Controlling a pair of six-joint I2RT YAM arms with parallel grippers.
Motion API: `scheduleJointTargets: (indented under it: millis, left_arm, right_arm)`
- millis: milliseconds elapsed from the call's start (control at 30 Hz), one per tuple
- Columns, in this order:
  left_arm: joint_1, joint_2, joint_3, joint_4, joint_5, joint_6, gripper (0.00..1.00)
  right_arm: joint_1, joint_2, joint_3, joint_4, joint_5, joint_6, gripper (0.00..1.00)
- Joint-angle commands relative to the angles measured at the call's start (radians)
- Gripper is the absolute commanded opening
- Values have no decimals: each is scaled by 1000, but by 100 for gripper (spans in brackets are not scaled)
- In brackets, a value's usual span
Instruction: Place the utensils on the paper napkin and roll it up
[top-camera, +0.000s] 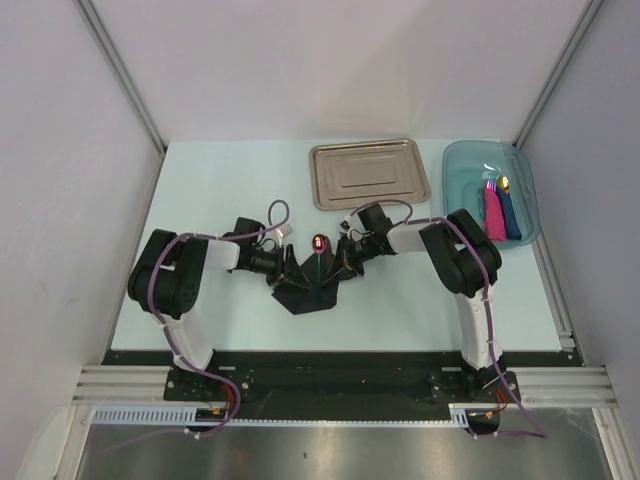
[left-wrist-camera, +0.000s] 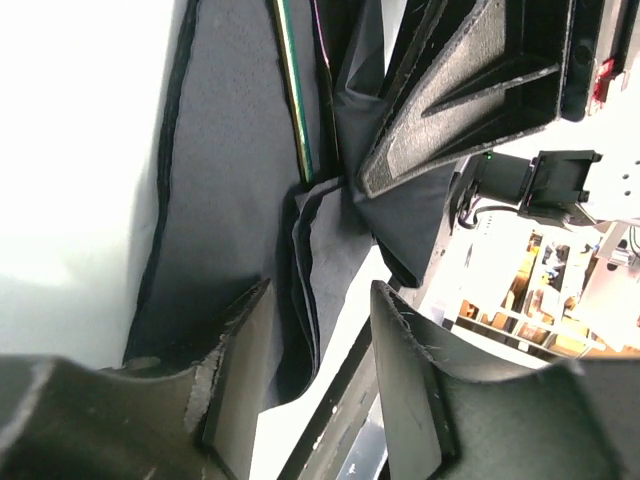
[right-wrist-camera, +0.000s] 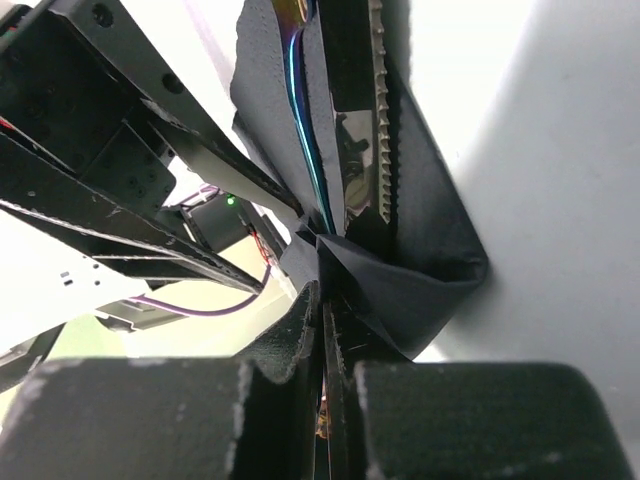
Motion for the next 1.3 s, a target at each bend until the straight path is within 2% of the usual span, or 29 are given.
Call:
scheduleJointTargets:
  millis: [0,333,767,833,867,967,1267]
  left_arm:
    - [20,-57,24,-62,-18,75,51]
    - [13,-30,41,-117,-32,132,51]
    - [-49,18,64,-105,-30,122,43]
    - [-50,18,67,-96,-33,116,37]
    - [-50,16,68,-93,-36,112,29]
    - [-53,18,71,-80,-41,99,18]
    - [-67,33,91,-51,-47,70,1]
  right_arm:
    - [2,-10,21,-39,18,-36,6]
    - [-13,-35,6,-47,7,-64,7]
    - [-21,-68,-3,-36,-9,-65,9]
    - [-18,-82,-5,-30,-9,-68,10]
    - [-18,-87,-10,-22,-11,-64,11]
    - [-13,-99,-10,-21,-13,-70,12]
    - [13,-104,7,-48,6,-113,14]
